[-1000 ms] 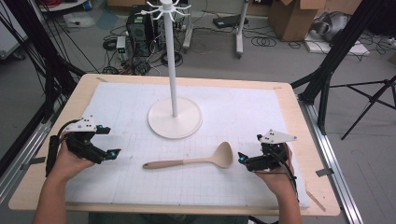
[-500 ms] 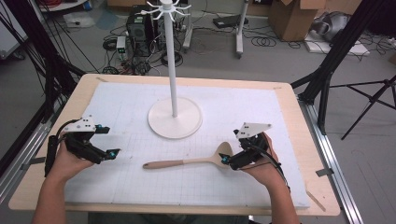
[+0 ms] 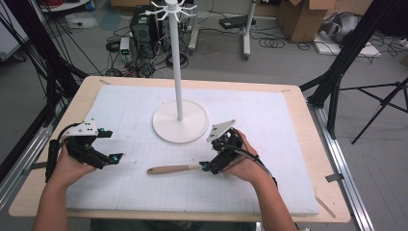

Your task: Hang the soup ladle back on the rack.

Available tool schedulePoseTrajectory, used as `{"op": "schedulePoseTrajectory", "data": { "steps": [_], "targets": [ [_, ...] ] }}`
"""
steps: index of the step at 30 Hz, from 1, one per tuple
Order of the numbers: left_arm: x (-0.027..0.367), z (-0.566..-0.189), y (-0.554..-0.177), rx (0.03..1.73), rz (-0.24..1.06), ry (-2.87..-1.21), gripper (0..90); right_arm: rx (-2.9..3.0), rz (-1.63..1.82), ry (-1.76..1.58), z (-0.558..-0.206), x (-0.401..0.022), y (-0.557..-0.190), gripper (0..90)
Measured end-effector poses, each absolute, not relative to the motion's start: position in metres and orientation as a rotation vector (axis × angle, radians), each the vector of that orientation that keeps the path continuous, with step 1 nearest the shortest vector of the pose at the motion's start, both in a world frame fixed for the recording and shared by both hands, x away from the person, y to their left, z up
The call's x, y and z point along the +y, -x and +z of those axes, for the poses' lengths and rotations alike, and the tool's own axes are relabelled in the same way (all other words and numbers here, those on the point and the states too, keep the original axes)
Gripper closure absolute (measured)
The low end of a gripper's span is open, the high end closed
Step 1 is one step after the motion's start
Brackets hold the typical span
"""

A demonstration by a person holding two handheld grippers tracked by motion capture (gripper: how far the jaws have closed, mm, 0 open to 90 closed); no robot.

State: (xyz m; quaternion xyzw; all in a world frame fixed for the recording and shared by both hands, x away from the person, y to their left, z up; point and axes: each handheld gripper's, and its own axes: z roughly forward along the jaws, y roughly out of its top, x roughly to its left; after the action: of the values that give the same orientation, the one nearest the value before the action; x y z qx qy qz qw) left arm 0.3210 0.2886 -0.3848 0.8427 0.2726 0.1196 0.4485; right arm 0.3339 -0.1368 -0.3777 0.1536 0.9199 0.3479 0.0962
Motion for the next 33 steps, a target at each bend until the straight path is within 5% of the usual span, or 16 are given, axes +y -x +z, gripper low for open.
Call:
{"op": "schedulePoseTrajectory", "data": {
  "steps": [21,24,33],
  "targets": [
    [0.287,-0.386,-0.322,0.680,0.301,-2.088,1.7,2.971,0.758,-0.199,-0.401,-0.085,-0.340,4.1],
    [0.287,-0.386,-0.322,0.681,0.300,-2.092,1.6,2.984,0.724,-0.189,-0.404,-0.083,-0.343,15.6],
    [0.288,-0.386,-0.322,0.682,0.303,-2.091,1.7,3.014,0.679,-0.132,-0.408,-0.076,-0.343,28.1]
  ]
}}
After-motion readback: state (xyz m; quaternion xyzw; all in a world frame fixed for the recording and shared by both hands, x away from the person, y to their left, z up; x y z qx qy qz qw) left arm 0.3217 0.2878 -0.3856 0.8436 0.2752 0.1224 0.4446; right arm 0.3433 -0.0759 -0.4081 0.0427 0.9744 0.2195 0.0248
